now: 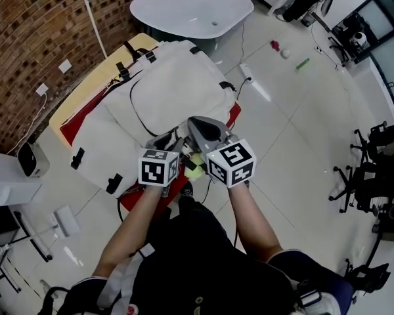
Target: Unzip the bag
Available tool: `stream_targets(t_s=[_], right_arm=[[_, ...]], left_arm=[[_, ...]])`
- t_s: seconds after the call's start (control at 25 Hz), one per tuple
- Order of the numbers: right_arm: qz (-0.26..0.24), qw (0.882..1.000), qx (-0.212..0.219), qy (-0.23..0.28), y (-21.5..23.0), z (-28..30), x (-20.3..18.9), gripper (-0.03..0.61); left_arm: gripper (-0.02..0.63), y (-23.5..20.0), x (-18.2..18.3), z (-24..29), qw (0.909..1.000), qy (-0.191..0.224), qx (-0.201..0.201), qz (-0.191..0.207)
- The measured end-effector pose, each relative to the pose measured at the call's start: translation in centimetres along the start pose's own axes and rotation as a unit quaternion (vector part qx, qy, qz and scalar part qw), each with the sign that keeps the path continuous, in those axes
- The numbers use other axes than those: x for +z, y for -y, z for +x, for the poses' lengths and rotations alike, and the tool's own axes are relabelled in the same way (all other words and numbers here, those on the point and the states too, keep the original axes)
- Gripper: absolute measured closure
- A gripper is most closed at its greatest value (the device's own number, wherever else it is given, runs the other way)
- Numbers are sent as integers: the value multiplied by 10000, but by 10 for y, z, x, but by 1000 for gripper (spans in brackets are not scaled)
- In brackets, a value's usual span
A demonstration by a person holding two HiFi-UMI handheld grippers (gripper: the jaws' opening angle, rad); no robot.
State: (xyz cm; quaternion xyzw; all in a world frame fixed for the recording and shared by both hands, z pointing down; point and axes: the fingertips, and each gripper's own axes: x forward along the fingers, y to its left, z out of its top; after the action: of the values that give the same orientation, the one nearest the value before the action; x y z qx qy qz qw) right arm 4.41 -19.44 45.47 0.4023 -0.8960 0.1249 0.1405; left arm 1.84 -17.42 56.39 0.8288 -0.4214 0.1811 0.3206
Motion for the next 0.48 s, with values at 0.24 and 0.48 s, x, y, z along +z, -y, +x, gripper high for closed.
stream_targets(t_s=[0.24, 0.48], right_arm=[[-323, 9988, 354, -126, 15, 14, -7, 574], [-913, 9933, 658, -263, 22, 23, -10, 575]], left_arm=[[480, -6, -7, 16, 9989, -265, 271, -276], [559, -4, -7, 15, 9984, -283, 375, -316]])
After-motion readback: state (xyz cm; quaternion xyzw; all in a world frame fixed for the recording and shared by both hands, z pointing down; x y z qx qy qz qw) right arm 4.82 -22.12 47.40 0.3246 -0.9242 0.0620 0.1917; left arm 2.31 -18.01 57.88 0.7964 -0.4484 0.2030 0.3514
